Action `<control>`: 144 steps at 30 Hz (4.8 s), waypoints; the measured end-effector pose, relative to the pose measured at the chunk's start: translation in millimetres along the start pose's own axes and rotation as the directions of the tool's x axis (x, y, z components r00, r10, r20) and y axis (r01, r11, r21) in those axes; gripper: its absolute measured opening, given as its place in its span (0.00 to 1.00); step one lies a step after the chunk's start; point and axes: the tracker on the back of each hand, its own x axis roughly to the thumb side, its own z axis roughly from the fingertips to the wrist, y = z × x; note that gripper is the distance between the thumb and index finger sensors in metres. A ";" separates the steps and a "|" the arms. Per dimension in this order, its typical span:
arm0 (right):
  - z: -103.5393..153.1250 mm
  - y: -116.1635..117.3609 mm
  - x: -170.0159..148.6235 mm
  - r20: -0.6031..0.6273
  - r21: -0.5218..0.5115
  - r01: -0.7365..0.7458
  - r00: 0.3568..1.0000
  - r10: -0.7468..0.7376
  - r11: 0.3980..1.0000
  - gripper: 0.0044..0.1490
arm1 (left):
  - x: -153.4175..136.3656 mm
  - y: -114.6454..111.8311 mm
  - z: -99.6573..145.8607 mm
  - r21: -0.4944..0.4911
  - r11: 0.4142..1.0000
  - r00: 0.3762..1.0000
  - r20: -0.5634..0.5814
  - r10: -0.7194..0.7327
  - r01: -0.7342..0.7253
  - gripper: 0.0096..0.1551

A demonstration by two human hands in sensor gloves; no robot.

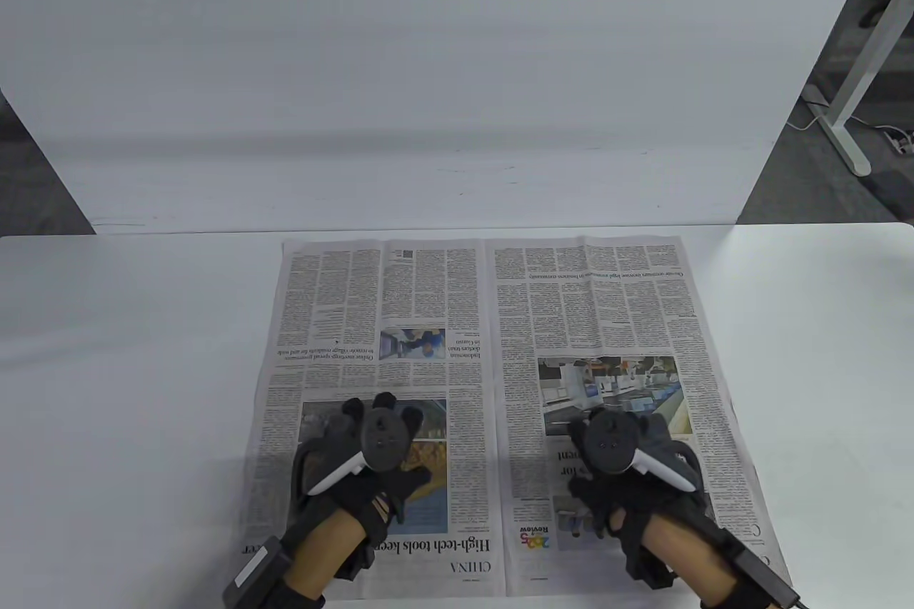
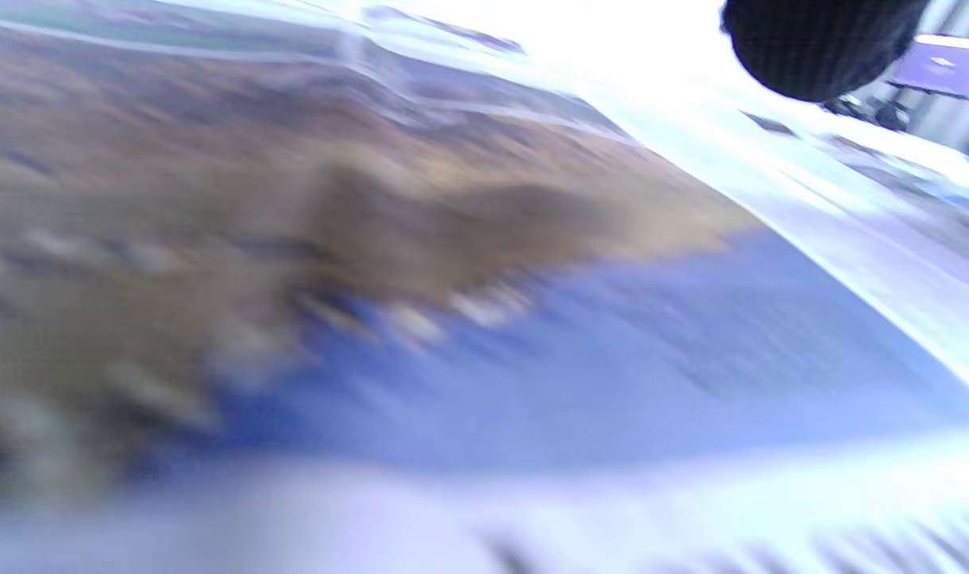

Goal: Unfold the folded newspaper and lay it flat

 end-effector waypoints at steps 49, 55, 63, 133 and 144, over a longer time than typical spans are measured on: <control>40.0 30.3 -99.2 -0.041 0.089 0.077 0.996 -0.074 0.993 0.55 | -47.8 -38.7 39.1 -0.196 0.981 1.000 -0.025 -0.010 0.005 0.51; 49.8 26.7 -135.1 -0.108 0.083 0.108 0.989 -0.099 0.991 0.56 | -88.8 -34.4 51.7 -0.176 0.982 0.992 -0.123 0.041 -0.063 0.51; 56.9 23.3 -159.5 -0.163 0.092 0.123 0.981 -0.107 0.988 0.56 | -125.0 -33.2 67.5 -0.143 0.979 0.969 -0.219 0.113 -0.147 0.50; -43.8 5.6 34.5 -0.026 -0.077 0.091 0.995 -0.093 0.993 0.45 | 55.0 -7.7 -35.8 -0.048 0.997 0.996 -0.063 -0.069 0.066 0.40; -42.9 11.3 22.0 -0.071 -0.041 0.068 0.995 -0.071 0.997 0.46 | 40.4 -22.5 -33.4 -0.150 0.985 0.990 -0.105 -0.095 0.079 0.41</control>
